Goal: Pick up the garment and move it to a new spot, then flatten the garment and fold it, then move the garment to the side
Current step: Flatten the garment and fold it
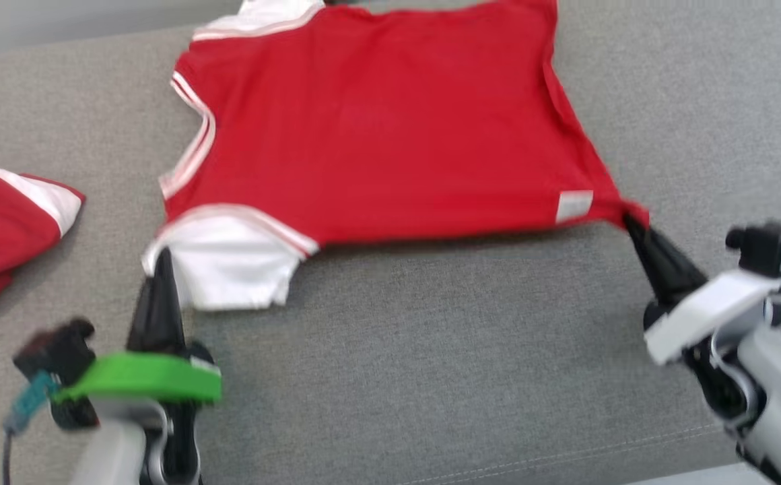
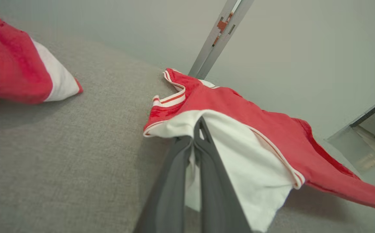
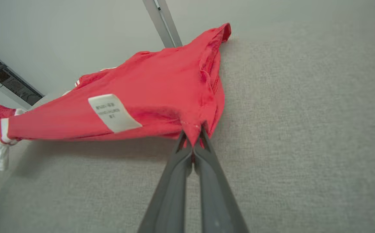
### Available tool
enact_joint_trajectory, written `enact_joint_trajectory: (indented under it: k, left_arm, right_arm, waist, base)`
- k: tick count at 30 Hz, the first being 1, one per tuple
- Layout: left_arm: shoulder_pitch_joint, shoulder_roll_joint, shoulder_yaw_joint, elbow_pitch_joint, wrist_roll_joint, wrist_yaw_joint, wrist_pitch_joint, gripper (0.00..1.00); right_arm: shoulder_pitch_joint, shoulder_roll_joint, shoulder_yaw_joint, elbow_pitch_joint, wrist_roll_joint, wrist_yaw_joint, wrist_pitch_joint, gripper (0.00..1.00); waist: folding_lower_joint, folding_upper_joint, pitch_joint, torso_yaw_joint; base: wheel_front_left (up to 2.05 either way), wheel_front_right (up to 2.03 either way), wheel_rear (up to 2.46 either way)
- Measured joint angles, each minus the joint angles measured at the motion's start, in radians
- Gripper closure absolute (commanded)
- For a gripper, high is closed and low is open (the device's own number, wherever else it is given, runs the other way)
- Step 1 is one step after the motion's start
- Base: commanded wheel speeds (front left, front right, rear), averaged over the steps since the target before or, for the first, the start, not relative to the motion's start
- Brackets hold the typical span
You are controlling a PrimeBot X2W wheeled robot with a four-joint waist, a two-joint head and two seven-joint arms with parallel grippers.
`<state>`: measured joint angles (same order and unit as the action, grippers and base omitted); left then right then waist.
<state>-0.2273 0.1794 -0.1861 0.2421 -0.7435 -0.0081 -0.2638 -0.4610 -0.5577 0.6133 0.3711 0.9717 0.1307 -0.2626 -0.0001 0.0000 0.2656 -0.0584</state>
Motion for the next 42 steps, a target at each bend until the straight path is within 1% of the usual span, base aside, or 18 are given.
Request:
enact_joint_trajectory:
  k: [3,5,8,11,15,17,20,26,33,39,42]
  left_arm:
    - [0.116,-0.014,0.006,-0.021,0.012,0.009,0.0,1.0]
    - [0.182,-0.034,0.005,-0.035,0.018,0.01,0.0,1.0]
    - [0.244,-0.048,-0.008,-0.049,0.026,0.013,0.0,1.0]
    - [0.288,-0.056,-0.02,-0.065,0.032,0.017,0.0,1.0]
    - [0.329,-0.056,-0.039,-0.065,0.032,0.011,0.005,1.0]
    - [0.329,-0.053,-0.046,-0.062,0.035,0.007,0.007,1.0]
    - [0.321,-0.05,-0.054,-0.058,0.047,0.004,0.009,1.0]
    - [0.254,-0.03,-0.068,-0.039,0.06,-0.011,0.03,1.0]
    - [0.118,0.006,-0.093,-0.004,0.081,-0.036,0.09,1.0]
    - [-0.014,0.031,-0.097,0.056,0.089,-0.046,0.134,1.0]
    - [-0.082,0.033,-0.101,0.1,0.095,-0.054,0.149,1.0]
  right_arm:
    - [0.115,0.016,-0.031,-0.017,-0.021,0.0,0.0,1.0]
    - [0.186,0.023,-0.059,-0.026,-0.044,0.0,0.0,1.0]
    - [0.263,0.026,-0.09,-0.034,-0.081,0.0,0.0,1.0]
    - [0.327,0.029,-0.125,-0.051,-0.131,0.0,0.0,1.0]
    - [0.411,0.04,-0.169,-0.065,-0.159,0.0,0.0,1.0]
    - [0.426,0.049,-0.185,-0.071,-0.175,0.0,0.003,1.0]
    - [0.431,0.069,-0.204,-0.087,-0.194,0.0,0.012,1.0]
    - [0.403,0.104,-0.244,-0.097,-0.227,0.0,0.051,1.0]
    - [0.319,0.125,-0.253,-0.095,-0.246,0.0,0.101,1.0]
    - [0.221,0.146,-0.273,-0.05,-0.254,0.0,0.135,1.0]
    - [0.17,0.16,-0.274,-0.012,-0.26,0.0,0.153,1.0]
  waist:
    - [0.0,0.0,-0.033,0.005]
    - [0.0,0.0,-0.053,0.01]
    - [0.0,0.0,-0.076,0.018]
    - [0.0,0.0,-0.098,0.027]
    - [0.0,0.0,-0.121,0.035]
    - [0.0,0.0,-0.126,0.037]
    - [0.0,0.0,-0.128,0.037]
    - [0.0,0.0,-0.126,0.025]
    - [0.0,0.0,-0.106,0.018]
    - [0.0,0.0,-0.071,0.008]
    - [0.0,0.0,-0.048,0.005]
  base:
    - [0.0,0.0,0.0]
    - [0.0,0.0,0.0]
    - [0.0,0.0,0.0]
    - [0.0,0.0,0.0]
    - [0.0,0.0,0.0]
    - [0.0,0.0,0.0]
    - [0.0,0.0,0.0]
    - [0.0,0.0,0.0]
    - [0.0,0.0,0.0]
    - [0.0,0.0,0.0]
    - [0.0,0.0,0.0]
